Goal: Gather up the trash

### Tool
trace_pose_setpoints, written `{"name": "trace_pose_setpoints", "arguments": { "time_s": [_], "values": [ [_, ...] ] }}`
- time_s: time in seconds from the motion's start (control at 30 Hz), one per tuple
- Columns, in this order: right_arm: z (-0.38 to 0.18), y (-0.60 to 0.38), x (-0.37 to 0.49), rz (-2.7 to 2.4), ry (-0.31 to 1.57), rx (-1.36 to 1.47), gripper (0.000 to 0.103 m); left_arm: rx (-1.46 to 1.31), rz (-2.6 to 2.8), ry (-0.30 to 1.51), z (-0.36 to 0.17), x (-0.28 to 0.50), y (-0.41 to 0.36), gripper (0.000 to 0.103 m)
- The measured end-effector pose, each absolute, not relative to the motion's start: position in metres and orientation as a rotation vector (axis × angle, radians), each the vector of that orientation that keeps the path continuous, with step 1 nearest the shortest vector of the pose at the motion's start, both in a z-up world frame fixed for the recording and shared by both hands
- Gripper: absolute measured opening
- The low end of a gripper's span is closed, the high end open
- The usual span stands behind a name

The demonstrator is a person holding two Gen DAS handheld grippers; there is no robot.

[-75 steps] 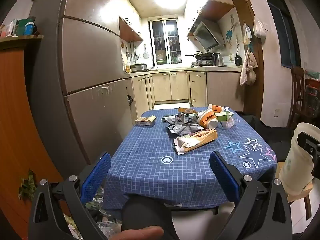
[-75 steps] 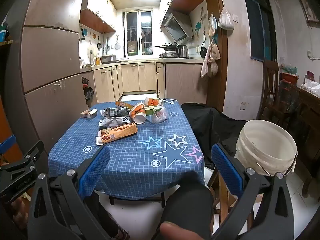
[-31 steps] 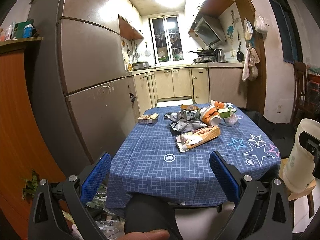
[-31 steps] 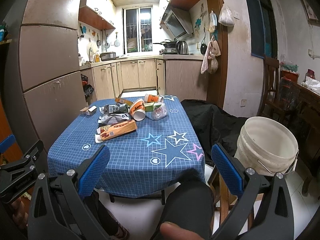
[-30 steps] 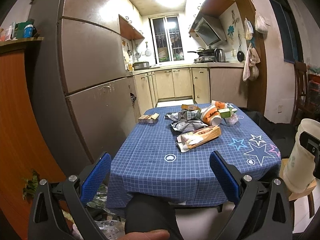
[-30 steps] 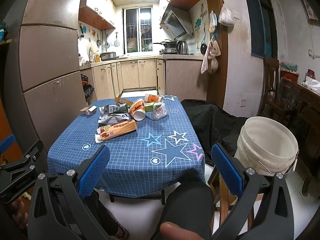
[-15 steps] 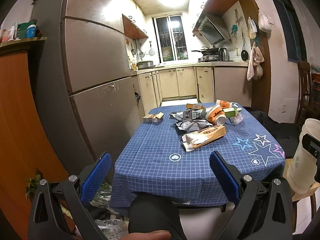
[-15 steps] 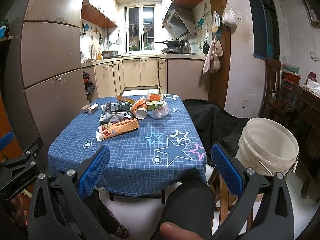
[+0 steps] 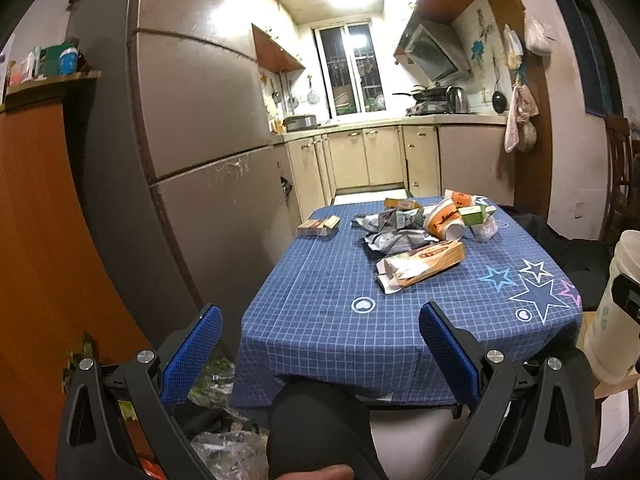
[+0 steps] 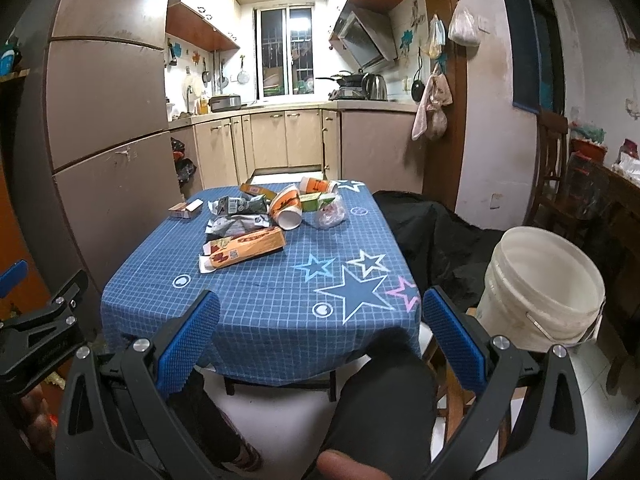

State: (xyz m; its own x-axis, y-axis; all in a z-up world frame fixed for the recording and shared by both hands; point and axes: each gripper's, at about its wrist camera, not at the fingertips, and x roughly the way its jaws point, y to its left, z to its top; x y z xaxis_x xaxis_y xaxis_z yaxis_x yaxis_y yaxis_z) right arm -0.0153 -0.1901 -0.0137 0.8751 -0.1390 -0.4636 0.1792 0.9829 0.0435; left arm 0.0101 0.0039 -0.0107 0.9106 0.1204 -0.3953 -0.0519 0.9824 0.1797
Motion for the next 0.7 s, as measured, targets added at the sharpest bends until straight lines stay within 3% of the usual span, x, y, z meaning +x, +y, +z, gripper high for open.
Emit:
{"name": "trace_pose_setpoints", "arguments": {
  "time_s": [0.7],
  "values": [
    [-0.033, -0.193, 0.012, -0.092, 0.589, 0.132, 0.098, 0.161, 0.093, 0.528, -0.032, 0.041, 0.006, 0.098]
  ]
}}
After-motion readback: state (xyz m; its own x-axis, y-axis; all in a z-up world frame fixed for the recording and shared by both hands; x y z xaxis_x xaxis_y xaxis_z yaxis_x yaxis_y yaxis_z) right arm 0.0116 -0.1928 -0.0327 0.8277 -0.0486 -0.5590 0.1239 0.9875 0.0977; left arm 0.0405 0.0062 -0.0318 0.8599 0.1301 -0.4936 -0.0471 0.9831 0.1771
